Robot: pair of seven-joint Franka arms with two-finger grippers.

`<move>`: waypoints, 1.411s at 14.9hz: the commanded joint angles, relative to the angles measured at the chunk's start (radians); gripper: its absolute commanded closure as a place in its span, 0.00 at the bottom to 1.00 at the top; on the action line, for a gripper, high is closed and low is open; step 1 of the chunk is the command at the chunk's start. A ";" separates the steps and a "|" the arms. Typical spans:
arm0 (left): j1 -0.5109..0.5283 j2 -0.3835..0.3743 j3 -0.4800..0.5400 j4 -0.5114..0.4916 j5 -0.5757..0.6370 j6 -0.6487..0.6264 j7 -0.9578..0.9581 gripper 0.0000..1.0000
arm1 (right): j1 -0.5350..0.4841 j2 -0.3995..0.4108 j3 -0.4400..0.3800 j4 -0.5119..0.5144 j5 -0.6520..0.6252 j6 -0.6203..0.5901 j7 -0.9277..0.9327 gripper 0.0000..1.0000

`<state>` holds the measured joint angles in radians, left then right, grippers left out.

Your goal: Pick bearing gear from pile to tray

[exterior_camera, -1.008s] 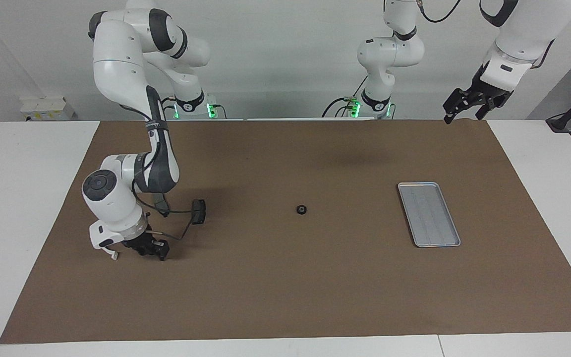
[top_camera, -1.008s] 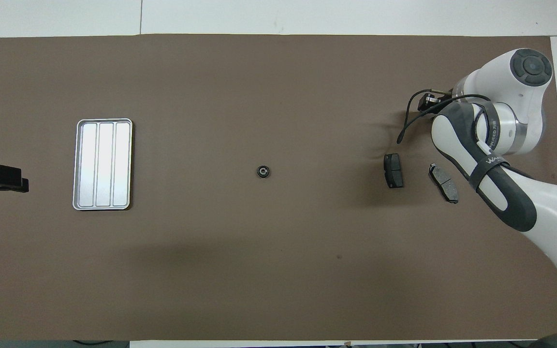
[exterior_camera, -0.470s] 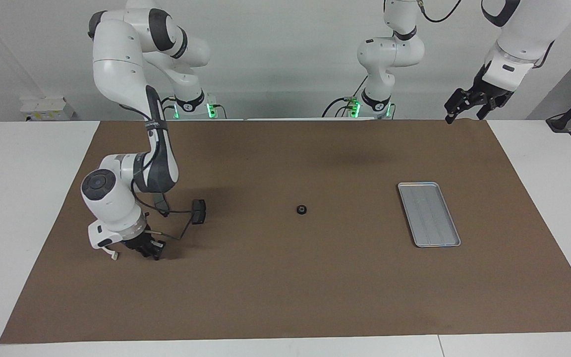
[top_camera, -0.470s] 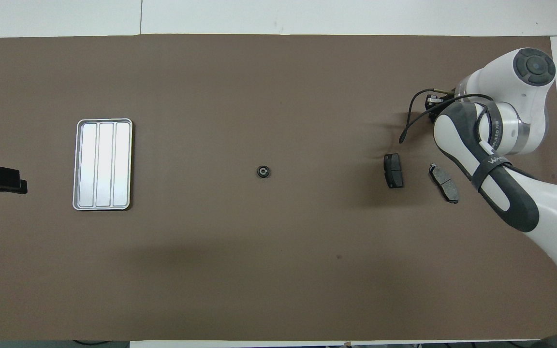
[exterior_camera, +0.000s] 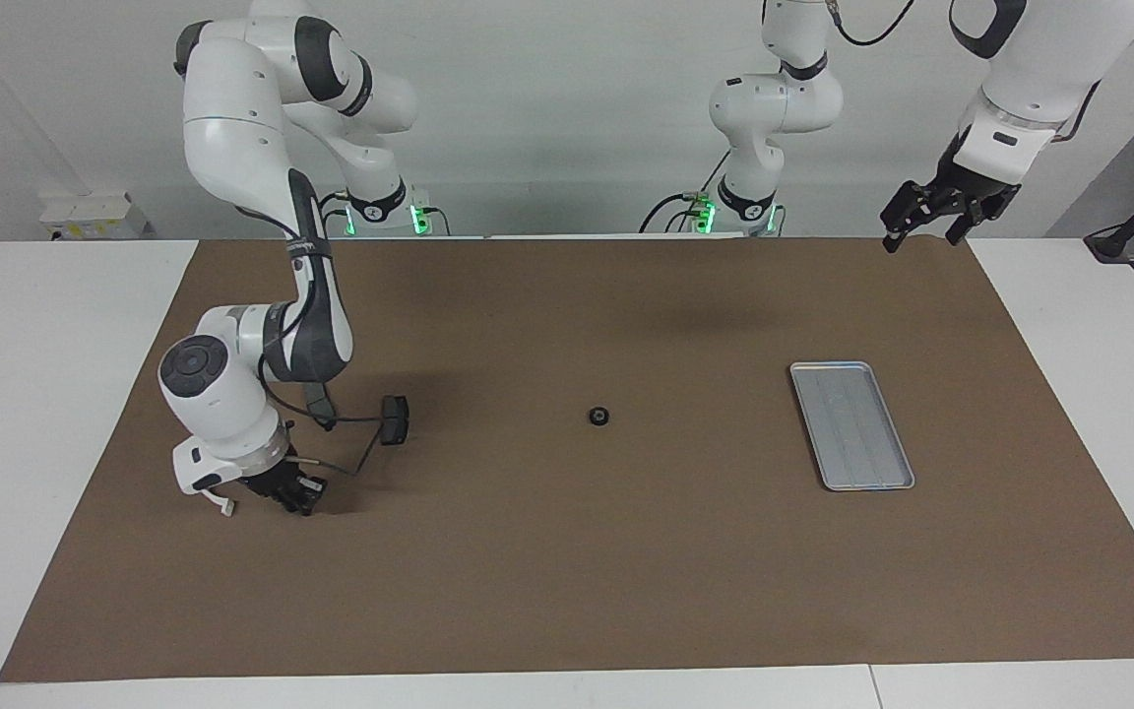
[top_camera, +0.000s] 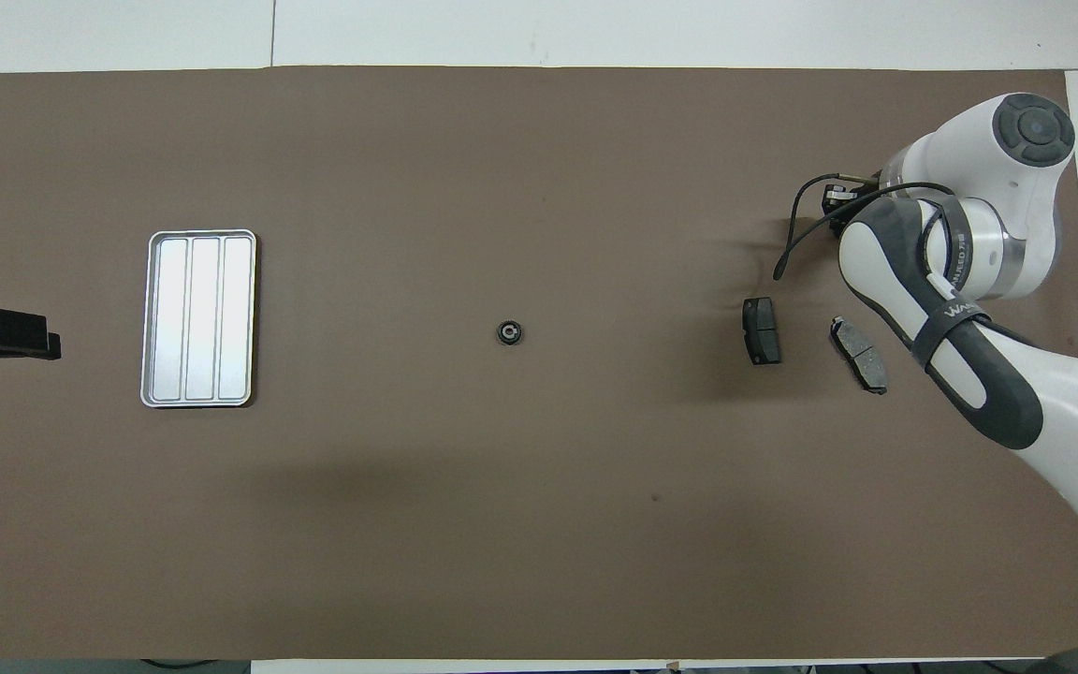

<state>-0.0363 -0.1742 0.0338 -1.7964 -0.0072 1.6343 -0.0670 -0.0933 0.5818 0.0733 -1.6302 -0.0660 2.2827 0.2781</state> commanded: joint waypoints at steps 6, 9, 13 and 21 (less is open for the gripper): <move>-0.016 -0.041 0.005 -0.057 -0.013 0.033 0.009 0.00 | -0.012 0.000 0.014 -0.013 -0.014 0.003 -0.046 1.00; -0.014 -0.050 0.005 -0.070 -0.013 0.039 0.016 0.00 | -0.006 -0.004 0.013 0.001 -0.014 -0.029 -0.046 1.00; -0.008 -0.050 0.006 -0.066 -0.013 0.015 0.006 0.00 | 0.001 -0.011 0.013 0.004 -0.017 -0.040 -0.046 1.00; 0.001 -0.044 0.009 -0.052 -0.010 0.006 0.000 0.01 | 0.003 -0.014 0.013 0.013 -0.029 -0.055 -0.046 1.00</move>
<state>-0.0418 -0.1937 0.0422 -1.8267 -0.0075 1.6353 -0.0632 -0.0842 0.5792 0.0790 -1.6209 -0.0838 2.2547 0.2642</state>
